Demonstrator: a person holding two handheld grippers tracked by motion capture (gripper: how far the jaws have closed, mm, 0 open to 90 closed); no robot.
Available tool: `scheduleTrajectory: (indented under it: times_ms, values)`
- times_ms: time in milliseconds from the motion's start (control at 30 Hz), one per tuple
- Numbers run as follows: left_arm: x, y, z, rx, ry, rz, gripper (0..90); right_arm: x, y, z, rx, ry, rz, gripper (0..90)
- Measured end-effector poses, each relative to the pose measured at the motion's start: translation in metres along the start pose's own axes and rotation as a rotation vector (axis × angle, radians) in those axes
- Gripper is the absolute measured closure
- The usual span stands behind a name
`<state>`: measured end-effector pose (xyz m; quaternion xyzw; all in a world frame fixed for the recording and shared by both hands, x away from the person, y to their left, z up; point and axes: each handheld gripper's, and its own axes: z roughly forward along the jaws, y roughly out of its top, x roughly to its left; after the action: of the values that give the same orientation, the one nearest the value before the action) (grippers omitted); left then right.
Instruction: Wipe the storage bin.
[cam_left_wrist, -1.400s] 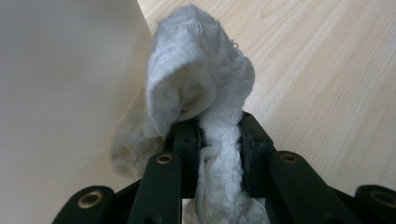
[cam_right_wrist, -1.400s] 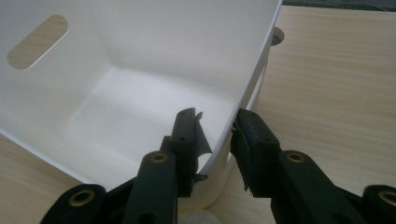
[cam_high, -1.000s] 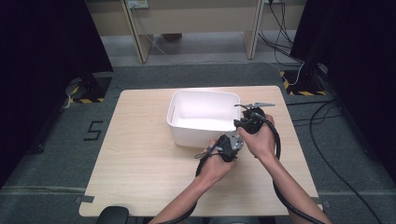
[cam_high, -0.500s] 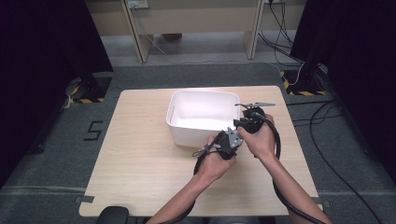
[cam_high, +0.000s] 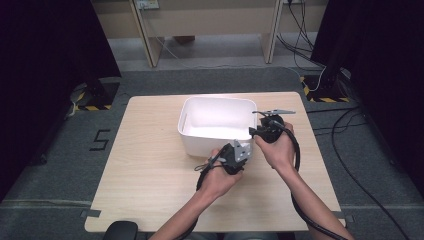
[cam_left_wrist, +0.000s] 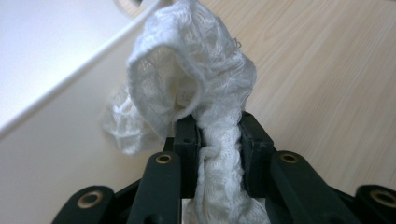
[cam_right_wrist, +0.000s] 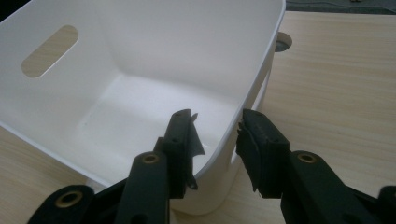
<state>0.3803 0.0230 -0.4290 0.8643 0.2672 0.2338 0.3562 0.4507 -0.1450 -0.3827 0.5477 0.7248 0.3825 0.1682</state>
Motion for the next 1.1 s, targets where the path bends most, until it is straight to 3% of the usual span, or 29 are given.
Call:
scheduleTrajectory:
  times_ms: [100, 367, 533, 567, 633, 933, 1000, 1100]
  values:
    - [0.007, -0.016, -0.011, 0.007, 0.002, -0.022, 72.5, -0.002, 0.002, -0.003, -0.017, 0.001, 0.011, 61.7]
    - [0.035, -0.057, -0.049, 0.019, 0.087, -0.079, 72.6, -0.001, 0.003, -0.003, -0.021, 0.002, 0.022, 59.3]
    - [0.063, -0.083, -0.077, 0.011, 0.136, -0.147, 72.6, -0.001, 0.004, -0.002, -0.018, -0.005, 0.025, 60.5]
    - [0.068, -0.087, -0.083, 0.007, 0.144, -0.185, 72.6, -0.001, 0.005, -0.001, -0.019, -0.004, 0.027, 60.9]
    - [0.084, -0.098, -0.099, 0.015, 0.192, -0.214, 72.6, 0.001, 0.008, 0.001, -0.014, -0.014, 0.02, 62.4]
    - [0.121, -0.127, -0.129, 0.014, 0.316, -0.322, 72.6, 0.002, 0.015, 0.012, 0.037, -0.099, -0.018, 74.4]
    - [0.127, -0.131, -0.132, 0.014, 0.332, -0.334, 72.6, 0.001, 0.014, 0.014, 0.043, -0.087, -0.005, 74.7]
    - [0.134, -0.132, -0.135, 0.016, 0.347, -0.34, 72.5, 0.0, 0.015, 0.014, 0.053, -0.08, -0.04, 75.8]
